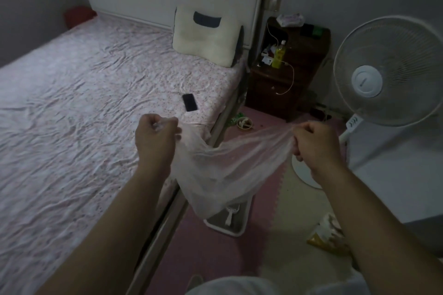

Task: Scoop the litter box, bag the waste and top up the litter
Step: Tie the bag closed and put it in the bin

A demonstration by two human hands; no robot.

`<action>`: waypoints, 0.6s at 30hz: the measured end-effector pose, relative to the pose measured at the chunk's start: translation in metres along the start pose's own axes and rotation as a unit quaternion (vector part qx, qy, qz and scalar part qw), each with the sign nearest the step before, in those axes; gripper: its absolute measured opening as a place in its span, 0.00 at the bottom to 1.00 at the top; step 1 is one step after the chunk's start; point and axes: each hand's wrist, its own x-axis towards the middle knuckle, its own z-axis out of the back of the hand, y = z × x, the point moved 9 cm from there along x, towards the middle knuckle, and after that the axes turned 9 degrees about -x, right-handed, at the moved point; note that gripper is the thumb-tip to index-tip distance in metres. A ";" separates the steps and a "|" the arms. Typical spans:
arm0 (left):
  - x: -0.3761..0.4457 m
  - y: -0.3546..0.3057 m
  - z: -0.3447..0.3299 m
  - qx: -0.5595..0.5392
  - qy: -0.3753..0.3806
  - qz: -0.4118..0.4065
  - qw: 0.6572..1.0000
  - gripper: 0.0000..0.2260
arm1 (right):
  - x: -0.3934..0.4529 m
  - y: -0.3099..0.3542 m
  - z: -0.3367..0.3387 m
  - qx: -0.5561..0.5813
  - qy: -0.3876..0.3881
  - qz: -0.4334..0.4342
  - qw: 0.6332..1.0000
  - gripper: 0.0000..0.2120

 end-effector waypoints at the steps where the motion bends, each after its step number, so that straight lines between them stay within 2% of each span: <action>1: -0.001 0.000 -0.003 0.000 0.014 -0.006 1.000 0.09 | 0.000 0.002 -0.002 0.006 0.008 0.004 1.000 0.08; 4: -0.014 -0.004 -0.018 0.000 0.068 -0.034 0.997 0.08 | -0.007 0.013 -0.009 0.025 0.020 0.027 0.999 0.08; 7: -0.020 -0.002 -0.022 -0.023 0.079 -0.032 0.996 0.07 | -0.009 0.013 -0.010 0.034 0.023 0.025 0.999 0.08; 13: 0.006 0.022 0.014 -0.136 -0.035 0.054 0.989 0.05 | -0.013 -0.015 0.023 0.129 -0.052 -0.051 0.989 0.11; 18: 0.010 0.031 0.017 -0.202 -0.034 0.081 0.975 0.07 | -0.019 -0.014 0.029 0.180 -0.048 -0.065 0.980 0.10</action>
